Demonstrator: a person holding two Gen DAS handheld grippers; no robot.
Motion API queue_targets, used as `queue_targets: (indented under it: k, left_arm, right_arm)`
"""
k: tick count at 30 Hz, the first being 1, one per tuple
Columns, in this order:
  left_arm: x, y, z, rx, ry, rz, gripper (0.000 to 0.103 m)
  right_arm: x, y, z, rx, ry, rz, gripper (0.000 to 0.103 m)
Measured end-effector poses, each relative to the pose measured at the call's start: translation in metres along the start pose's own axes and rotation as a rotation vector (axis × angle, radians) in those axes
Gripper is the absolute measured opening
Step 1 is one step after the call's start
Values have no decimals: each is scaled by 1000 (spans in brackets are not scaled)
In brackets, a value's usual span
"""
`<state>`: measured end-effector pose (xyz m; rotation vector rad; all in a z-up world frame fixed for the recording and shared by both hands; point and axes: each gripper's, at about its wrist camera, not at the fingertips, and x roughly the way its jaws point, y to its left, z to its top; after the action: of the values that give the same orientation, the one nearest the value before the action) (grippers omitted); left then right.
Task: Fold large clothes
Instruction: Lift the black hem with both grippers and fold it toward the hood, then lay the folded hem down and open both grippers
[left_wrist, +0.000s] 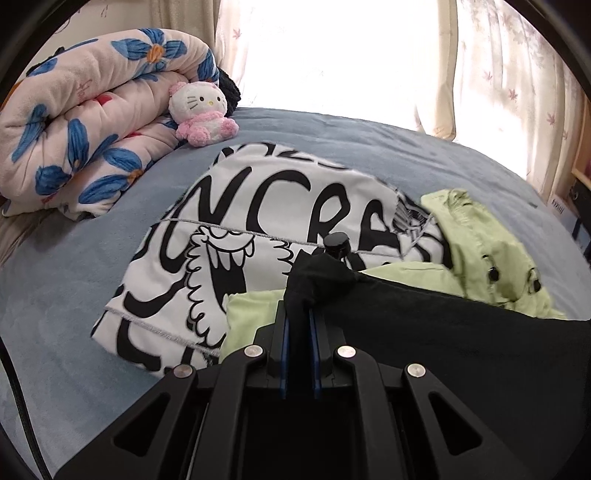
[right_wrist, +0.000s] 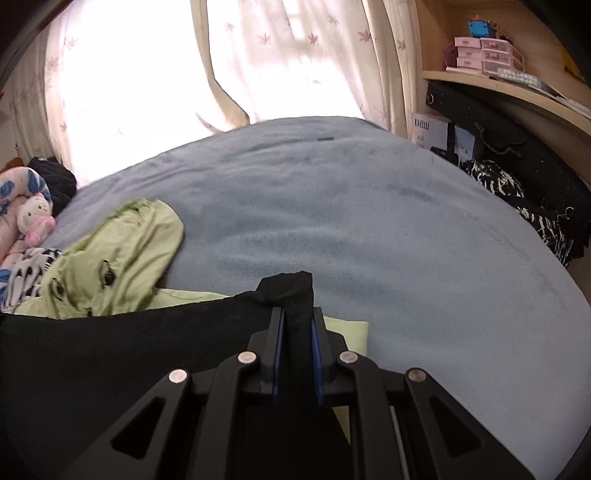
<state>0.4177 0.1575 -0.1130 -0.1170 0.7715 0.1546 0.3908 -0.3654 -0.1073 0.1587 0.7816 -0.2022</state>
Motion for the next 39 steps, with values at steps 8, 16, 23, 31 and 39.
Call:
queue_targets:
  k: [8,16,23,31,39]
  left_arm:
    - [34,-12,1,25,-13,50,8]
    - [41,-14,-6,61,-12,87,13]
    - [-11,0,-4,5,30,62,22]
    - [-83,-38,-69,25,99,-151,25]
    - [-74,-38,-136,57,174,-52,25]
  right_arm:
    - [37,11,-1,-14,52,-77,12]
    - [42,19,-4,-53,115,-131,22]
    - [-22,15,-9,0,47,-102,42]
    - [-90,110,-74,-59,117,183,43]
    - [-113,168,-139,-337,120,155,43]
